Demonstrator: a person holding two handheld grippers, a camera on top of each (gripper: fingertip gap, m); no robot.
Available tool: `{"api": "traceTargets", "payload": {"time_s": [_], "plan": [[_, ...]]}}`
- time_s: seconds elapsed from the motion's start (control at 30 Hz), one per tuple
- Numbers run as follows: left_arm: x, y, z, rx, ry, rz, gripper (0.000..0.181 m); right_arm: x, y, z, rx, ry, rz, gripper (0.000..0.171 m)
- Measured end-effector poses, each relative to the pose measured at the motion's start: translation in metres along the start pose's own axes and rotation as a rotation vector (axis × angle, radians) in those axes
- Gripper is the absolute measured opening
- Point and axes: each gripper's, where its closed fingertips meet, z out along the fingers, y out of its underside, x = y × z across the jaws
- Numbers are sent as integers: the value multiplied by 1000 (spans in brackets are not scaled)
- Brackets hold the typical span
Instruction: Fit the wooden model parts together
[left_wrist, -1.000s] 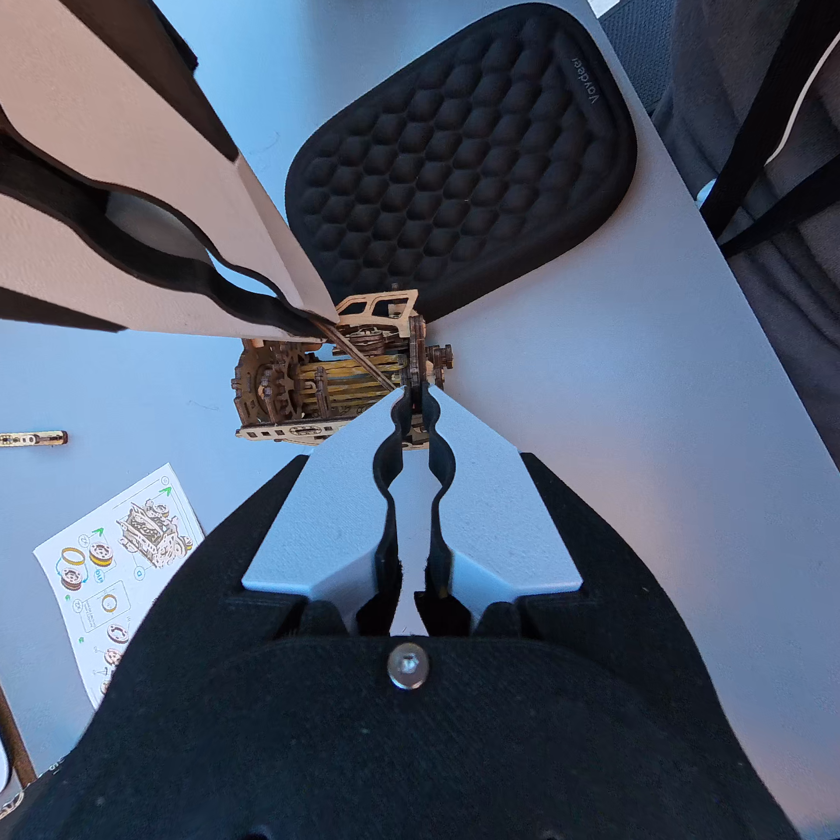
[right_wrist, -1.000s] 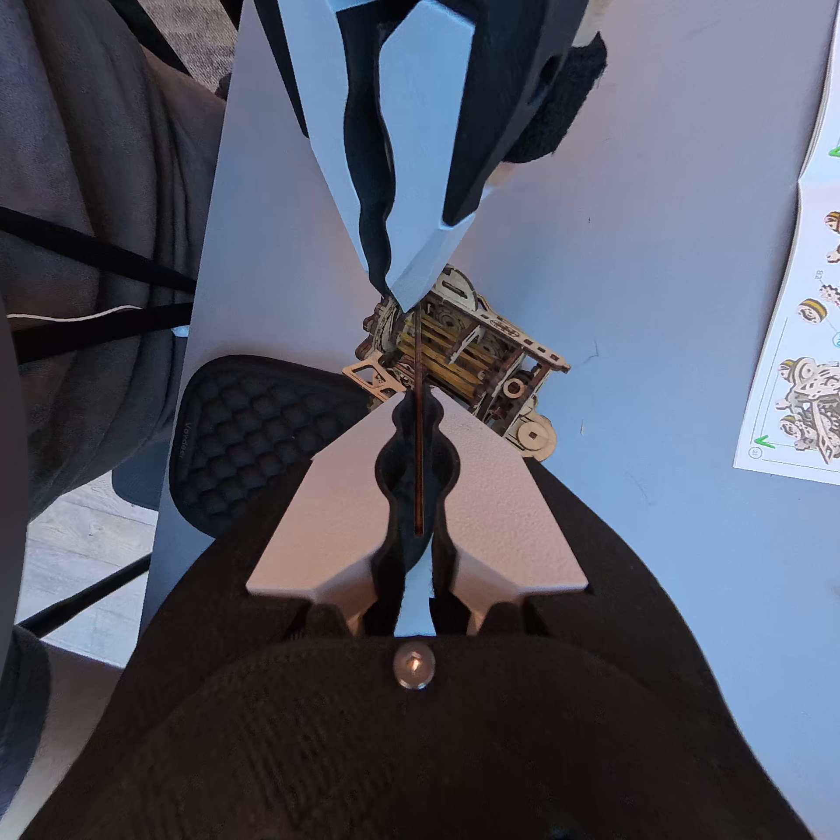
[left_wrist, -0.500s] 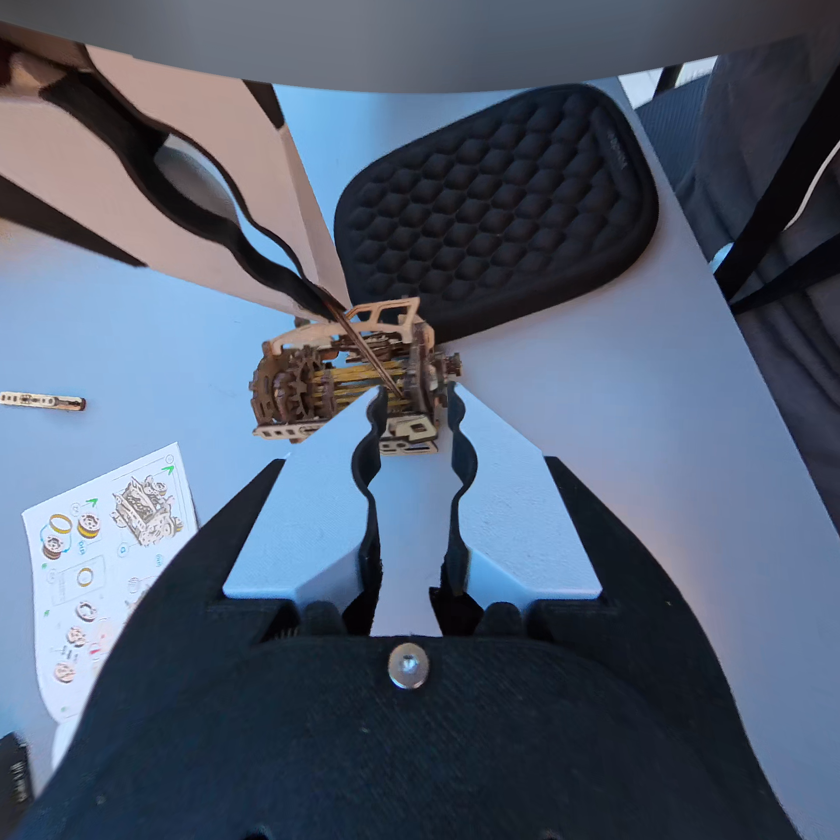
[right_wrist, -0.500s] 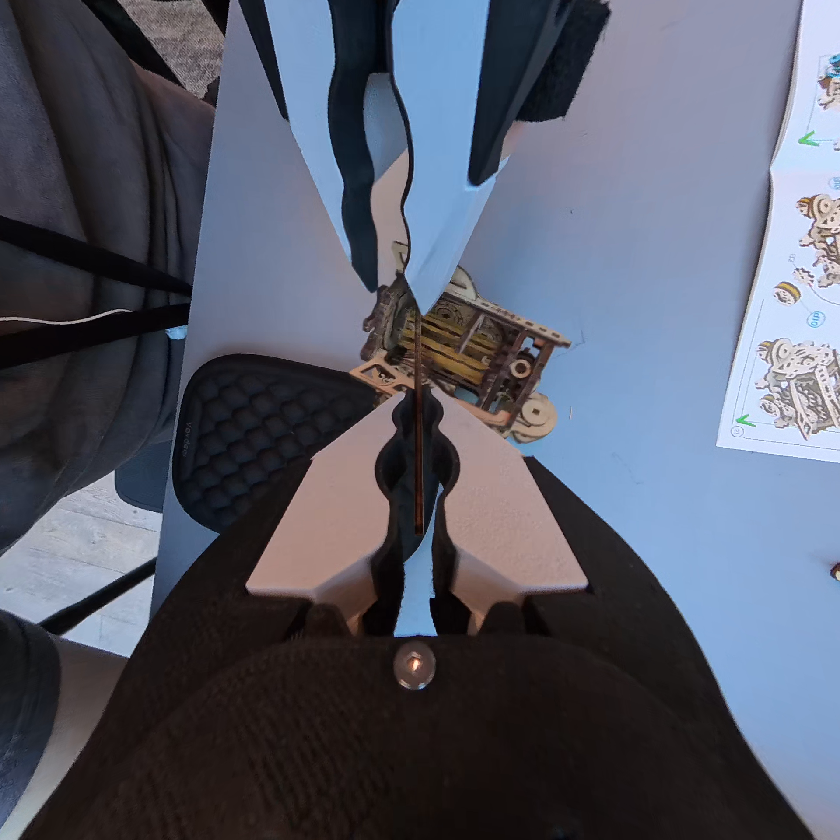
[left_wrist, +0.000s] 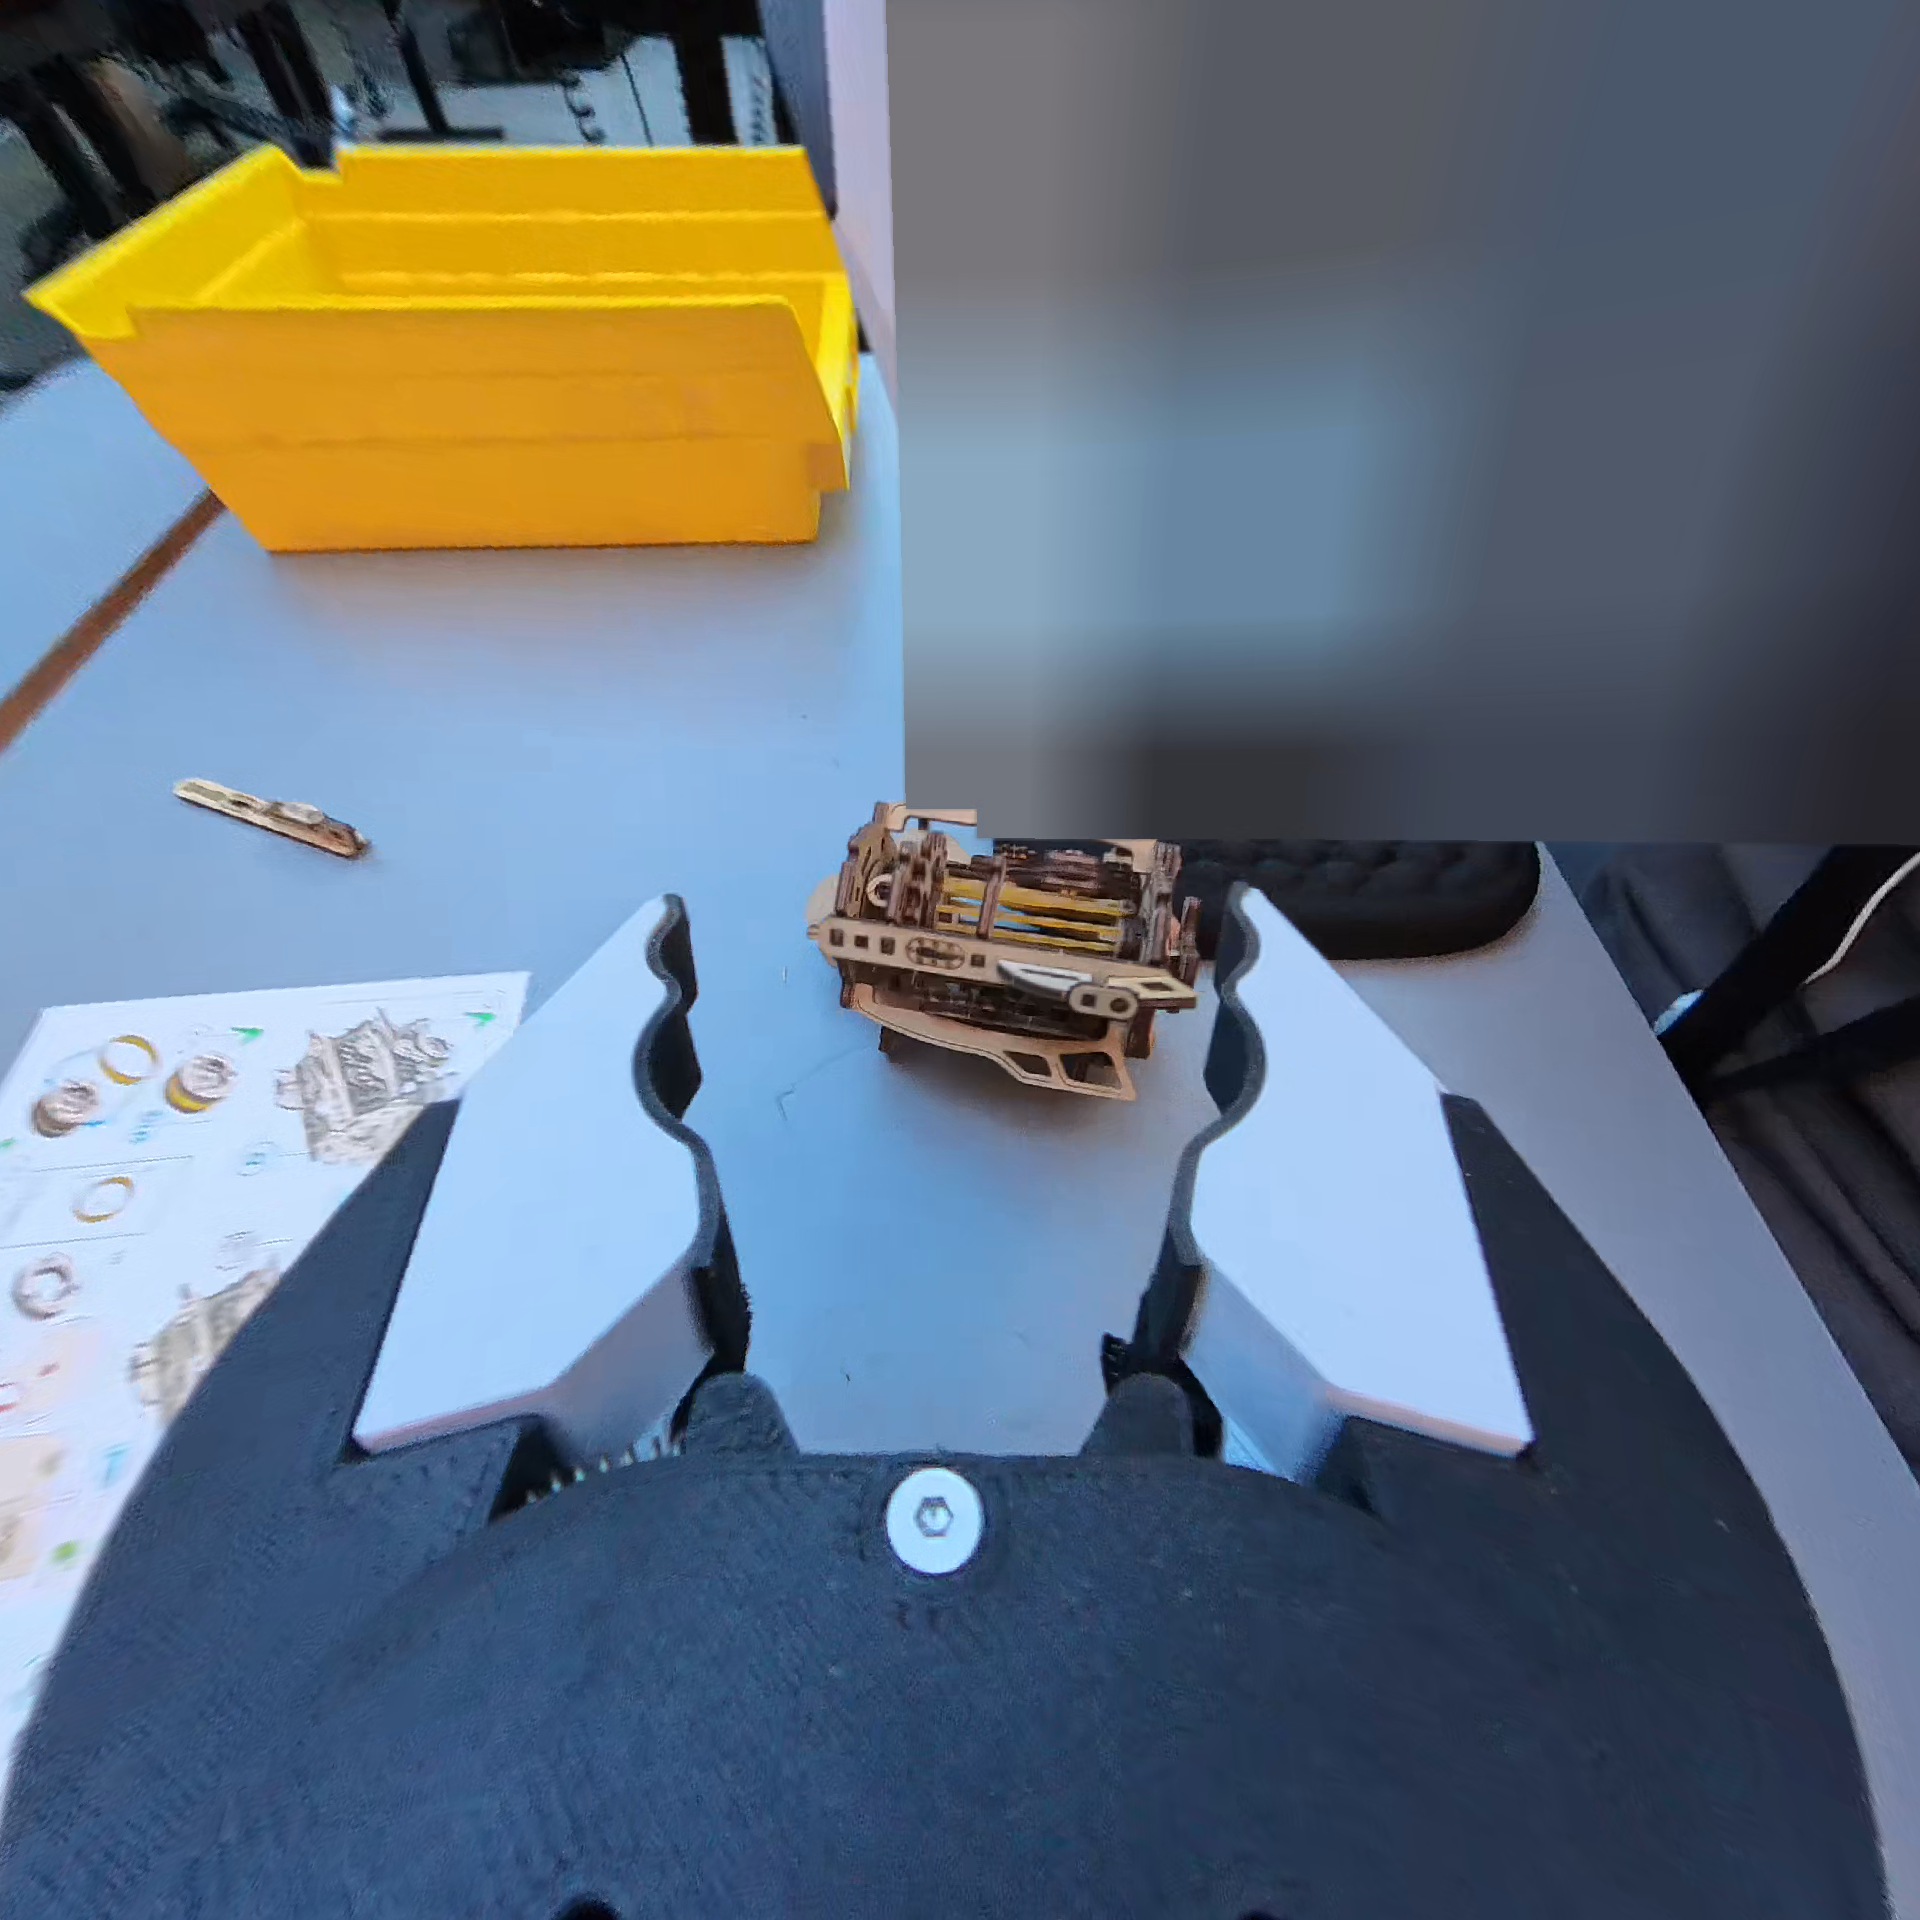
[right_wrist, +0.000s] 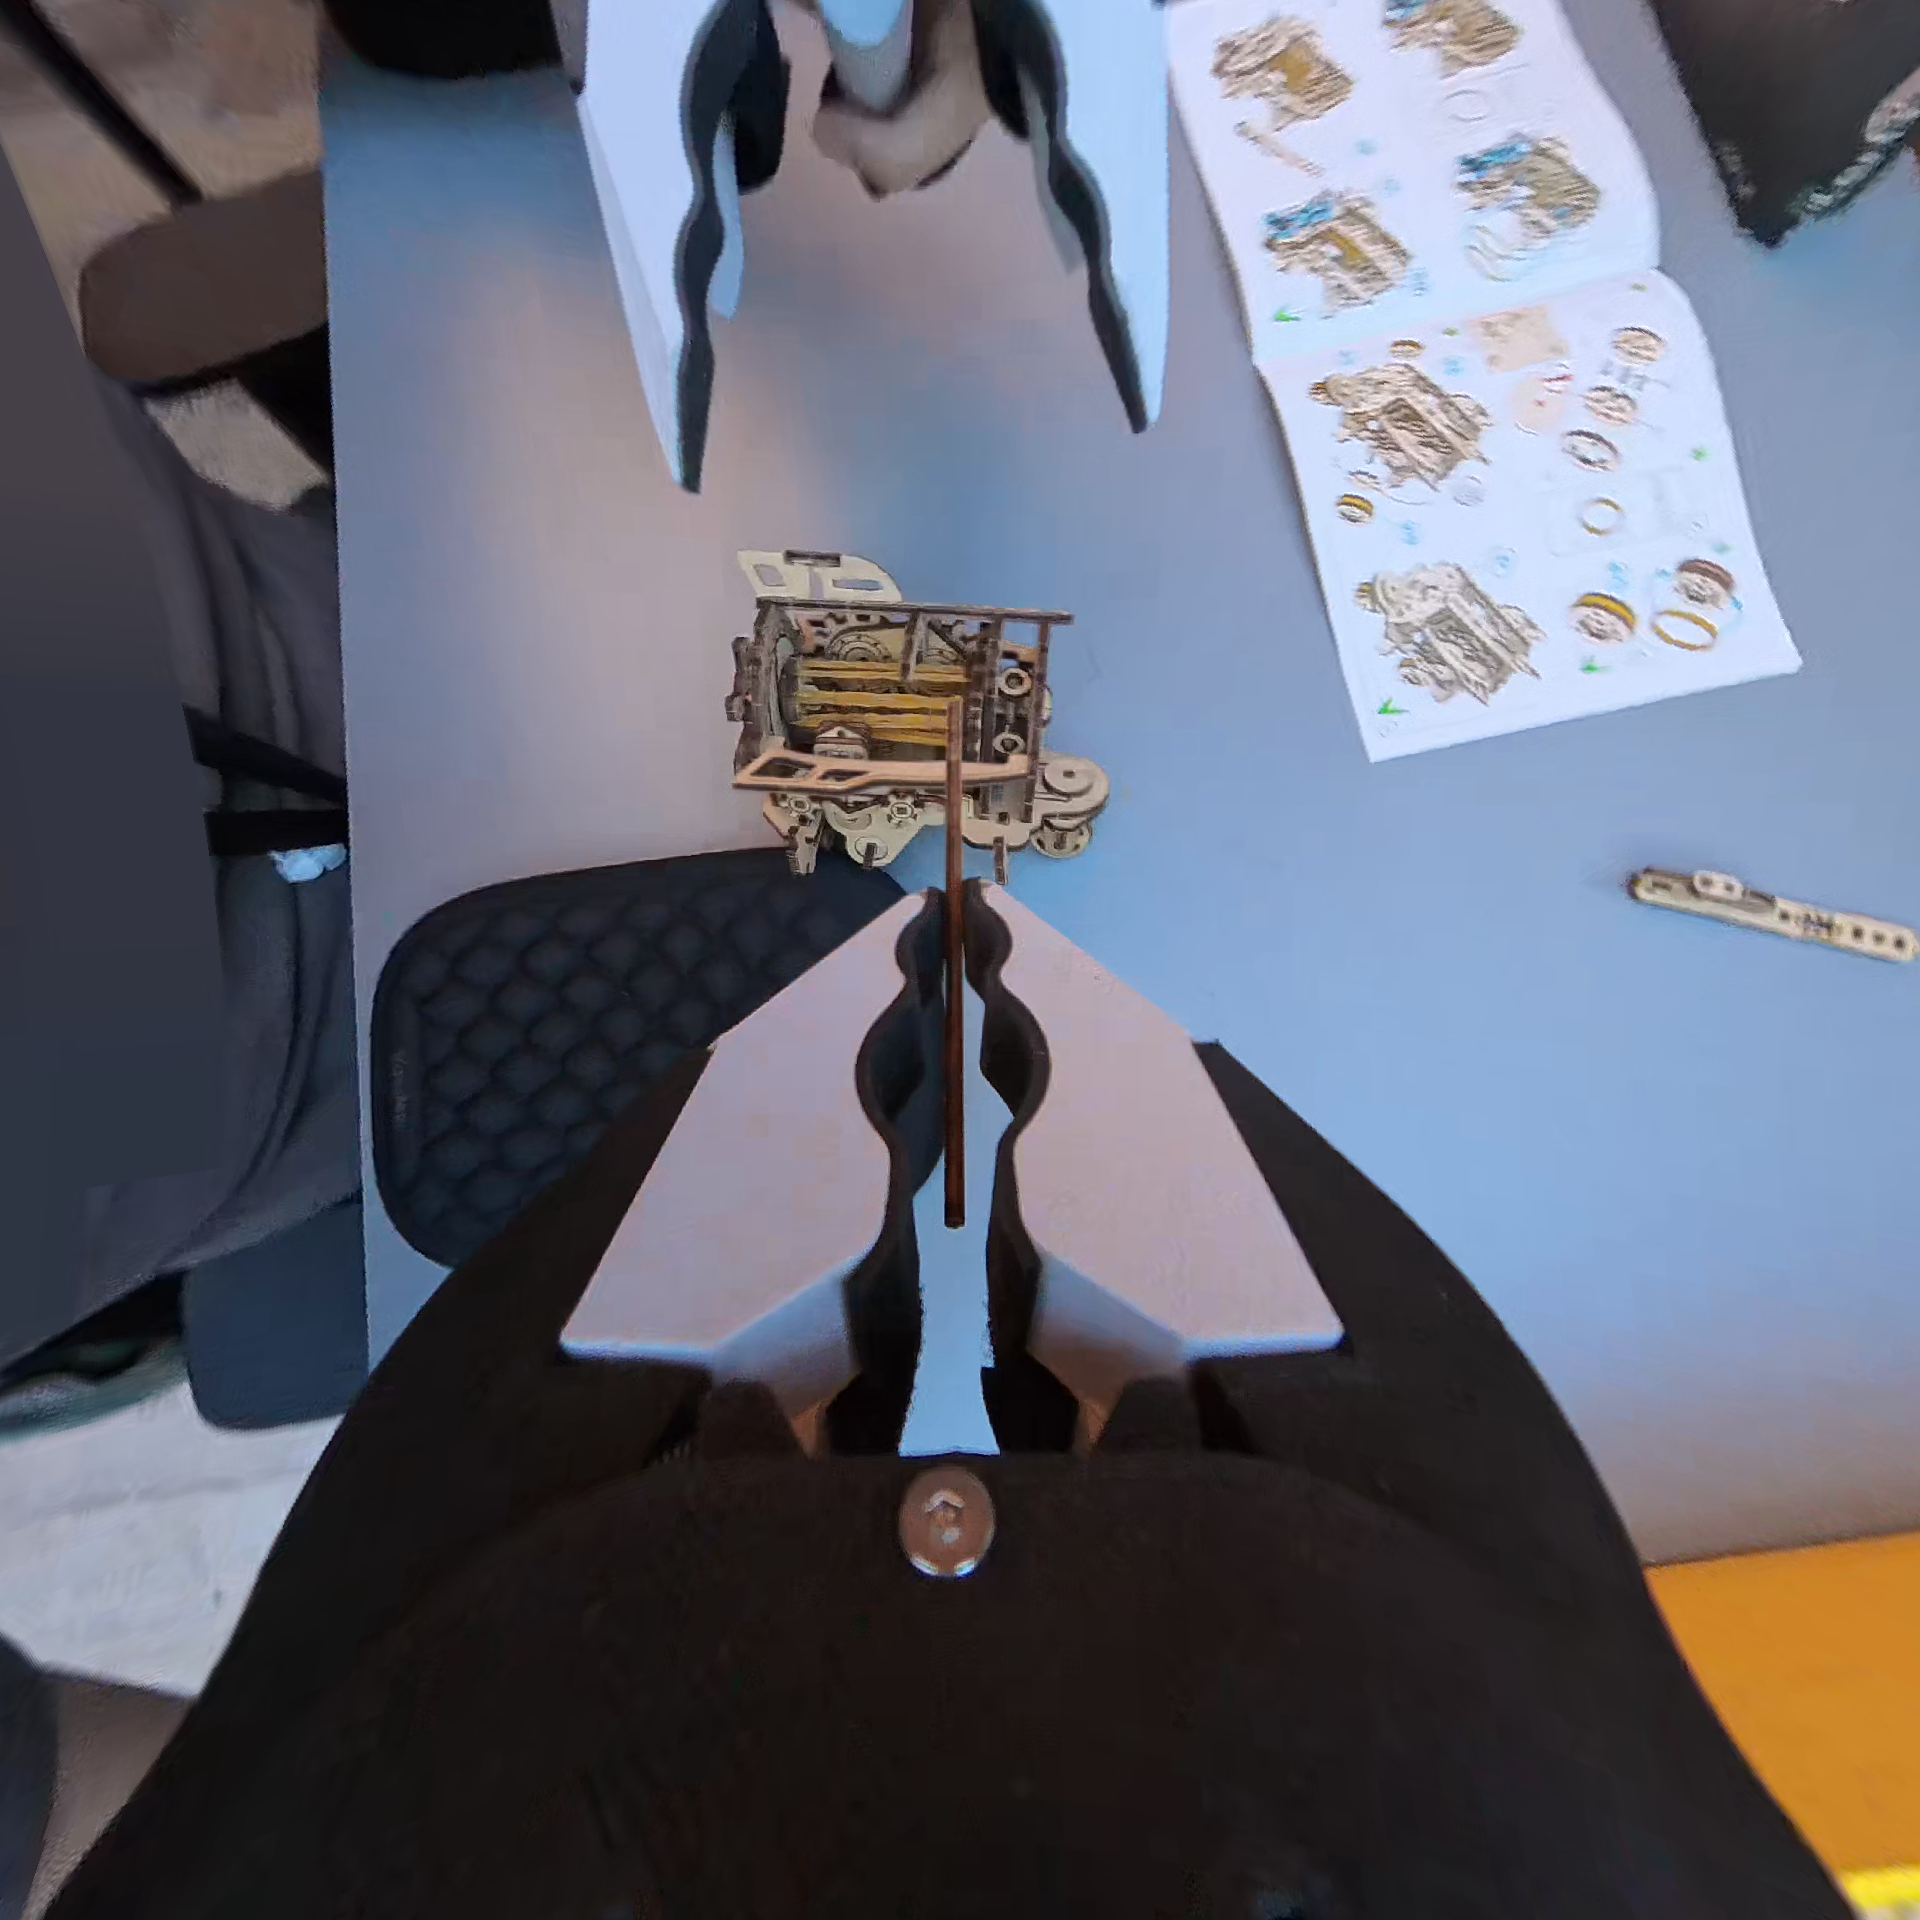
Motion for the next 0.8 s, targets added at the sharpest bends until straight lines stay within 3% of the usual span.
{"api": "traceTargets", "payload": {"time_s": [0.2,0.4,0.53,0.8], "plan": [[3,12,25,-33,130,-5,114,4,15,-14,289,97,143,1],[11,26,40,-74,161,35,109,8,25,-9,481,127,181,1],[14,26,42,-24,190,-9,92,11,26,-6,519,101,211,1],[15,32,27,-55,71,-10,91,13,33,7,503,61,231,2]]}}
